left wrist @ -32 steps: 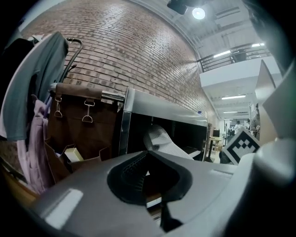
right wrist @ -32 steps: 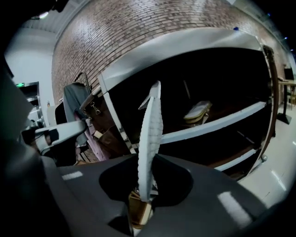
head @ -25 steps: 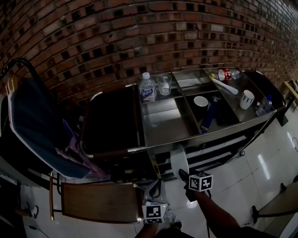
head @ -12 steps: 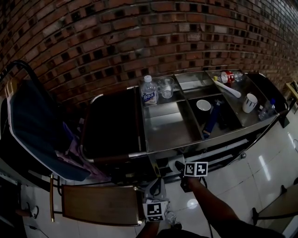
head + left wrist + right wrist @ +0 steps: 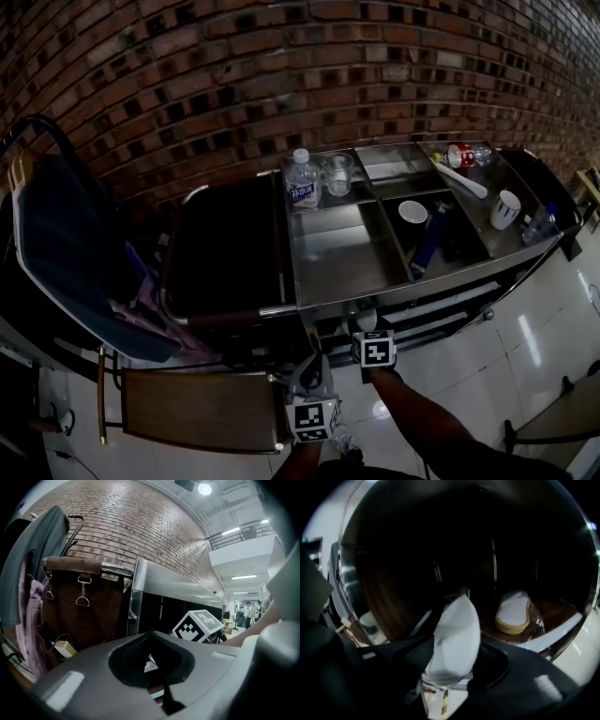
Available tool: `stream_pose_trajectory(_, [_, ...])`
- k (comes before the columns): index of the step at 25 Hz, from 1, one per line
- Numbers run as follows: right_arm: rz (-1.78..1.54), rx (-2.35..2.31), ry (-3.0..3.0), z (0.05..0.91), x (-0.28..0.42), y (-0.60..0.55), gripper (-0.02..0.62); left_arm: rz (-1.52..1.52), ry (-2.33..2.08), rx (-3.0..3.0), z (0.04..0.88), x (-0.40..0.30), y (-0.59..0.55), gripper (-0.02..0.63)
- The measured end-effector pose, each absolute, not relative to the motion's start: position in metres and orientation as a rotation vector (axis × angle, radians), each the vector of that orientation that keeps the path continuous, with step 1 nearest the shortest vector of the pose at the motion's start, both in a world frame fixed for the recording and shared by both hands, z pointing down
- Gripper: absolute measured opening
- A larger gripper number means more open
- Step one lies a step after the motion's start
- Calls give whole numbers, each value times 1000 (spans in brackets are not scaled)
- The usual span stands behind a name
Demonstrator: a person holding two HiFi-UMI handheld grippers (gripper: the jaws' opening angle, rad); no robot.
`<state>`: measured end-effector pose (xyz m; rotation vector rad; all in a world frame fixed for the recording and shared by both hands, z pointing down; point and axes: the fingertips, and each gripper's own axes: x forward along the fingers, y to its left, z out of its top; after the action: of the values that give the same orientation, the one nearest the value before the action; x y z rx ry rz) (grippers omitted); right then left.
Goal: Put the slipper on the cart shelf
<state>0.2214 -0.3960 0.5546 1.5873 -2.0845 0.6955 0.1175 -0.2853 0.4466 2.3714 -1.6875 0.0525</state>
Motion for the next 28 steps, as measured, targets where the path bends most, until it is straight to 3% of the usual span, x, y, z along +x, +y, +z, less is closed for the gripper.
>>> stream_pose_trajectory(5, [535,1594,-2031,555,229,-397,339,40,-1690,2369,445,113,-282,17])
stream_pose_trajectory(14, [389,1626,-2028,553,239,-398,443,22,-1684,2383,438,111,-275,17])
stream_pose_trajectory(28, [75,1584,-2399,394,218,-292,422,-103,-1691,2342,402,107,-266,17])
